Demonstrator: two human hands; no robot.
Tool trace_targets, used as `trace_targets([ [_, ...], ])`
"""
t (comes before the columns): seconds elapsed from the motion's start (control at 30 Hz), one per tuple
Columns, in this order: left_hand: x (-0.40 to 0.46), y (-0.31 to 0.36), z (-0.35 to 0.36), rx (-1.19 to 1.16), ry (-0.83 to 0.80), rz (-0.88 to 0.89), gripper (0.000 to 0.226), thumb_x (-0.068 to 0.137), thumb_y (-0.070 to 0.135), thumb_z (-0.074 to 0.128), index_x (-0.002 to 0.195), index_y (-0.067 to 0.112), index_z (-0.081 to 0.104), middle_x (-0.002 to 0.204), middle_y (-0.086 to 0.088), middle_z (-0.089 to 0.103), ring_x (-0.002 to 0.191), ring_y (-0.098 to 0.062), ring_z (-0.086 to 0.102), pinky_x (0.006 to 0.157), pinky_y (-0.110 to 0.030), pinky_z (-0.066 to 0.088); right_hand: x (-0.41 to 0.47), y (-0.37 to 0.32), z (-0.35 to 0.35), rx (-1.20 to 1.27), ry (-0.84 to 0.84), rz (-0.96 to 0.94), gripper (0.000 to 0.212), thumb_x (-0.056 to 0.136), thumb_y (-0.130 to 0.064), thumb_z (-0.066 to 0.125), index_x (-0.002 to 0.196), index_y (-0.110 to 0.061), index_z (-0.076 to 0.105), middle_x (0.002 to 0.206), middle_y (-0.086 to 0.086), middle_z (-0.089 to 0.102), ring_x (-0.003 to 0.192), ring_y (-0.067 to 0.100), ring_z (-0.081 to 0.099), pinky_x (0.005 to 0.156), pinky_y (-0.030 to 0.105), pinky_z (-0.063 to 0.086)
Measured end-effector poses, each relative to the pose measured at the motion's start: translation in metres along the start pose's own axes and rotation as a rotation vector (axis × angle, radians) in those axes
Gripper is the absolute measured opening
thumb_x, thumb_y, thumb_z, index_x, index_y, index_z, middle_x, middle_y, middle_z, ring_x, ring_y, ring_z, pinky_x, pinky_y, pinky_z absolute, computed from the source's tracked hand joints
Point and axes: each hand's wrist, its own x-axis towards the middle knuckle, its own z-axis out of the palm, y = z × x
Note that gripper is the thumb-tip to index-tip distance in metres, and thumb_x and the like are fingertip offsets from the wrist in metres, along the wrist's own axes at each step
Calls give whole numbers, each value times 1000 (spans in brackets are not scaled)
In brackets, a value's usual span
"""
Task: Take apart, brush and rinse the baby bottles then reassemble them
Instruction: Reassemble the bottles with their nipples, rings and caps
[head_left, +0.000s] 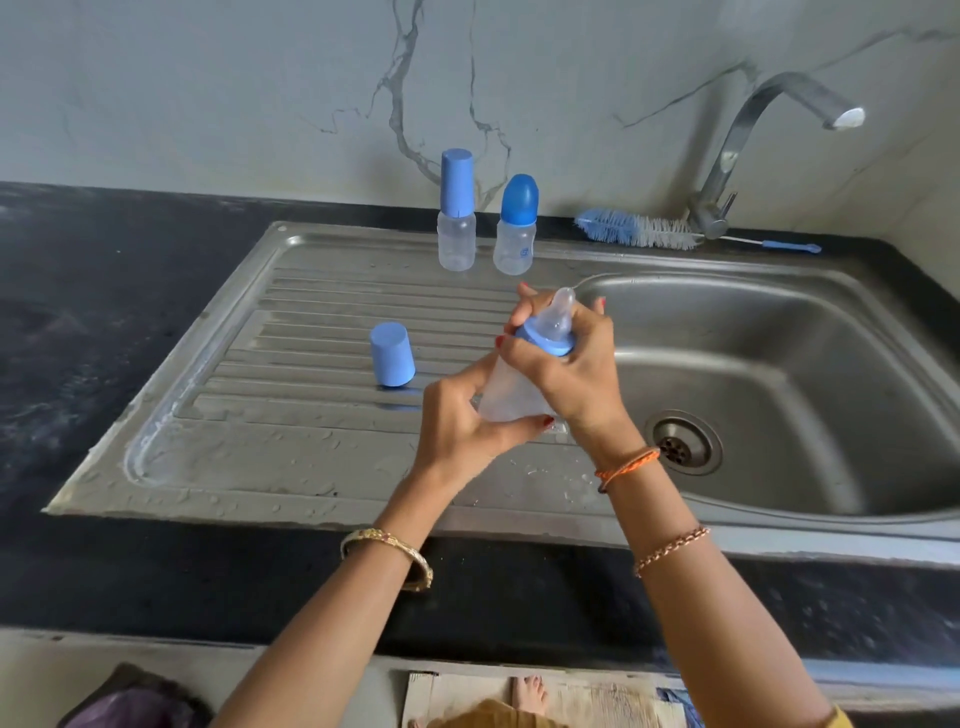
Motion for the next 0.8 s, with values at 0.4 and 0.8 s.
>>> trace_targets([
  [0.4, 5, -1, -22, 53, -103, 35, 45, 48, 32, 84, 89, 36, 65, 70, 26, 65, 70, 9, 56, 66, -10, 43, -5, -5, -6, 264, -179, 50, 51, 60, 1, 74, 100, -19, 49, 87, -11, 65, 85, 5, 62, 74, 23, 52],
  [0.8, -11, -14, -7, -8, 65, -70, 49, 50, 24, 76, 93, 41, 59, 77, 36, 63, 76, 17, 57, 66, -12, 48, -14, -9, 34, -155, 92, 23, 21, 61, -15, 62, 64, -29, 46, 59, -30, 55, 86, -7, 57, 115, 31, -2],
])
